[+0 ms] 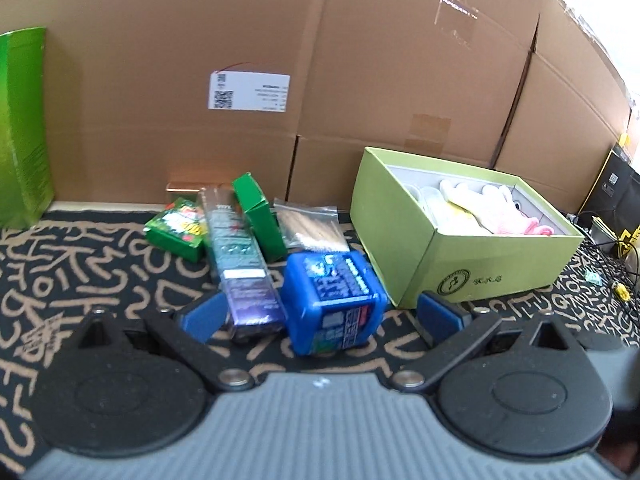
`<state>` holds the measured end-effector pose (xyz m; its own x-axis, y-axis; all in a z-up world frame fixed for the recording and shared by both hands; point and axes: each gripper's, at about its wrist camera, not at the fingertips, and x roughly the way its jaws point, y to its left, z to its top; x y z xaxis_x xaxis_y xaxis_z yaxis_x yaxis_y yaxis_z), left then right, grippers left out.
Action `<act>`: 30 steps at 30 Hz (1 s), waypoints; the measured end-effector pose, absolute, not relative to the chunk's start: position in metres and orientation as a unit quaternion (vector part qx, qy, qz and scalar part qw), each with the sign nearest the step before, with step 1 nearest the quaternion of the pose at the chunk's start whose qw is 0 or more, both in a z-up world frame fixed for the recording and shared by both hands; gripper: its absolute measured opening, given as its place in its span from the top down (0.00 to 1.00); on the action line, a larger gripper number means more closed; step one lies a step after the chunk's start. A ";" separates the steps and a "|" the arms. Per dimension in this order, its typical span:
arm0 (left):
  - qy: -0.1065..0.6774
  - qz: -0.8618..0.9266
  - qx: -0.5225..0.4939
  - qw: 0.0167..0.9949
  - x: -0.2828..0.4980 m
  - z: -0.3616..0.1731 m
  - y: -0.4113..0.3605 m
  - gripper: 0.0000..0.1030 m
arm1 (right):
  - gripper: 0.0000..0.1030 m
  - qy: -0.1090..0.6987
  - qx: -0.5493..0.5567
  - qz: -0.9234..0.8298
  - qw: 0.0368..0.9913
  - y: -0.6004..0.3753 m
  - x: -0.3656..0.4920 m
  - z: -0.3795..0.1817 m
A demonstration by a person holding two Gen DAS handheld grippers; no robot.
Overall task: Organize objects
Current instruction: 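Grasp the blue square box with the left tool while the right grasps the small metal box, then carry the blue box and metal box into the green shoebox, opening both tools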
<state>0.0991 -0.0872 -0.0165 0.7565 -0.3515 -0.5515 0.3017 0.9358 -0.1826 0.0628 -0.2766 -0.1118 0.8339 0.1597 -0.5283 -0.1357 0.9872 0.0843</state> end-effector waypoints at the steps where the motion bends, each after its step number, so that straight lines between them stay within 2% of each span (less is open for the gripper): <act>1: 0.302 -0.174 -0.039 0.937 0.104 -0.017 -0.091 0.00 | 0.74 0.279 0.016 0.075 0.957 -0.276 0.060 -0.111; 4: 0.305 -0.169 -0.026 0.937 0.117 -0.020 -0.105 0.04 | 0.74 0.280 0.004 0.075 0.957 -0.271 0.050 -0.111; 6: 0.310 -0.173 -0.016 0.935 0.125 -0.023 -0.115 0.12 | 0.74 0.281 0.007 0.081 0.956 -0.269 0.042 -0.112; 8: 0.319 -0.179 -0.001 0.931 0.130 -0.027 -0.122 0.32 | 0.74 0.281 0.011 0.083 0.956 -0.269 0.035 -0.112; 11: 0.323 -0.190 0.004 0.927 0.128 -0.031 -0.120 0.44 | 0.74 0.282 0.015 0.084 0.955 -0.270 0.028 -0.112; 21: 0.335 -0.222 0.036 0.915 0.055 -0.023 -0.067 0.45 | 0.74 0.298 0.015 0.130 0.945 -0.262 0.004 -0.107; 25: 0.329 -0.209 0.033 0.920 0.047 -0.022 -0.057 0.37 | 0.74 0.298 0.004 0.135 0.945 -0.255 0.002 -0.107; 30: 0.333 -0.209 0.031 0.919 0.055 -0.026 -0.062 0.36 | 0.74 0.304 -0.009 0.124 0.945 -0.248 0.005 -0.110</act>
